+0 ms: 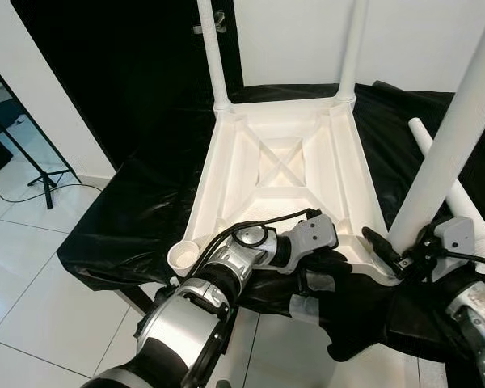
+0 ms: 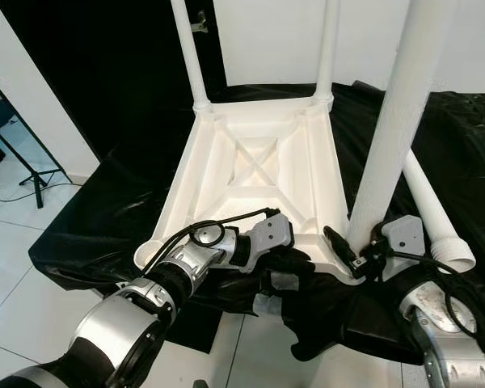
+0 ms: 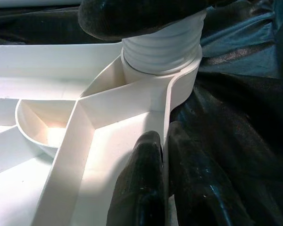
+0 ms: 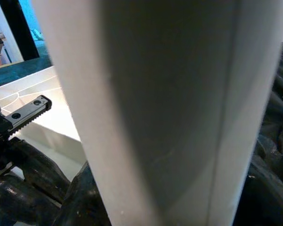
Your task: Building children table
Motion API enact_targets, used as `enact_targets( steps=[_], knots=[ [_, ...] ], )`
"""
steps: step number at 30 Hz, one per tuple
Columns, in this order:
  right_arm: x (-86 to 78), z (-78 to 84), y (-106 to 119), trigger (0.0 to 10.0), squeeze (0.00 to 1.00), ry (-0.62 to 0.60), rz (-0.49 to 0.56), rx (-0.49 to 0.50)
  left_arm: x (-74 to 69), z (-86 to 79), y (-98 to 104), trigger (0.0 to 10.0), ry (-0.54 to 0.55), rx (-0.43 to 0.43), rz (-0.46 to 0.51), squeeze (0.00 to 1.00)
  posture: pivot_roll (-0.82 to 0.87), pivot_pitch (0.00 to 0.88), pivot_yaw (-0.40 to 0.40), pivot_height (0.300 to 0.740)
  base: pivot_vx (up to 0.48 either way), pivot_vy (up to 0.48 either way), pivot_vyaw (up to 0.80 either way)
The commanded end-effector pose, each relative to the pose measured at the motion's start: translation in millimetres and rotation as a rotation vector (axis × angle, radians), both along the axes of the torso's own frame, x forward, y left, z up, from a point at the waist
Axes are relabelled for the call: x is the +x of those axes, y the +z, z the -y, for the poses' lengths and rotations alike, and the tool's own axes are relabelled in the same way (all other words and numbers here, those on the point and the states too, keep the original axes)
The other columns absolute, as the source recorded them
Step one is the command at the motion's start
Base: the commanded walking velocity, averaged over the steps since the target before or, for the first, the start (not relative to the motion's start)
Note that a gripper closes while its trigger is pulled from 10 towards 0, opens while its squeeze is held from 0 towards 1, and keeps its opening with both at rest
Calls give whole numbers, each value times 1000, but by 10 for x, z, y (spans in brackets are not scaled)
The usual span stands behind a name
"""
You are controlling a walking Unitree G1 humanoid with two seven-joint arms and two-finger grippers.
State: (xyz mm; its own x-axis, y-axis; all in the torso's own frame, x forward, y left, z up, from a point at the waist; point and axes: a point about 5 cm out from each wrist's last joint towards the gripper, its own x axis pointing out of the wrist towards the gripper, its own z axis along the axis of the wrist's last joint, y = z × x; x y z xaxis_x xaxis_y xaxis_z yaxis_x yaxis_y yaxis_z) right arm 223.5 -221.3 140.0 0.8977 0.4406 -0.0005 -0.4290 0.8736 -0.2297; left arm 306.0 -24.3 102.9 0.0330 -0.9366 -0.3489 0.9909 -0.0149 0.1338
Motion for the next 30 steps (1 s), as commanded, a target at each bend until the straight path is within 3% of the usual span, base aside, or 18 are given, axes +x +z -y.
enact_targets(
  steps=[1,3,4,5,7,10,12,14,15,16,18,24,25,28,29,30],
  knots=[
    [-54,-36,-147,0,0,52,-97,8,-9,-117,-269,10000,189,58,-46,0,6,0,81,740,0,0,0],
    [-57,-14,-159,0,0,30,-114,34,-11,-113,-268,10000,188,58,-45,0,7,0,77,740,0,0,0],
    [-109,-89,-198,0,0,-5,-134,98,-9,-107,-263,10000,188,56,-44,0,10,0,72,740,0,0,0],
    [-109,-89,-198,0,0,-5,-134,98,-9,-107,-263,10000,188,56,-44,0,10,0,72,740,0,0,0],
    [-173,-248,-233,0,0,-49,-121,139,-8,-108,-262,10000,190,55,-44,0,11,0,71,740,0,0,0],
    [-191,-301,-240,0,0,-75,-111,150,-9,-109,-263,10000,190,55,-44,0,11,0,71,740,0,0,0],
    [-247,-373,-212,0,0,-214,-47,193,-5,-115,-264,10000,194,54,-45,0,19,0,67,740,0,0,0],
    [-247,-373,-212,0,0,-214,-47,193,-5,-115,-264,10000,194,54,-45,0,19,0,67,740,0,0,0],
    [-291,-230,-177,0,0,-496,64,173,-2,-135,-275,10000,201,57,-46,0,22,0,59,740,0,0,0],
    [-291,-230,-177,0,0,-496,64,173,-2,-135,-275,10000,201,57,-46,0,22,0,59,740,0,0,0],
    [-331,-118,-162,0,0,-670,106,166,-5,-148,-288,10000,208,56,-51,0,29,0,55,740,0,0,0],
    [-380,-84,-153,0,0,-718,102,167,-40,-158,-334,10000,201,61,-62,0,24,0,60,740,0,0,0],
    [-372,-96,-170,2627,0,-710,88,161,-41,-158,-336,10000,200,62,-63,0,24,0,61,740,0,0,0],
    [-365,-103,-181,2627,0,-705,79,157,-41,-158,-335,10000,200,63,-63,0,23,0,61,740,0,0,0],
    [-352,-128,-181,10000,1000,-672,78,163,-38,-153,-331,10000,200,62,-61,0,21,0,66,740,0,0,0],
    [-325,-158,-172,10000,1000,-606,81,165,-34,-145,-322,10000,200,61,-59,0,18,0,70,740,0,0,0]
  ],
)
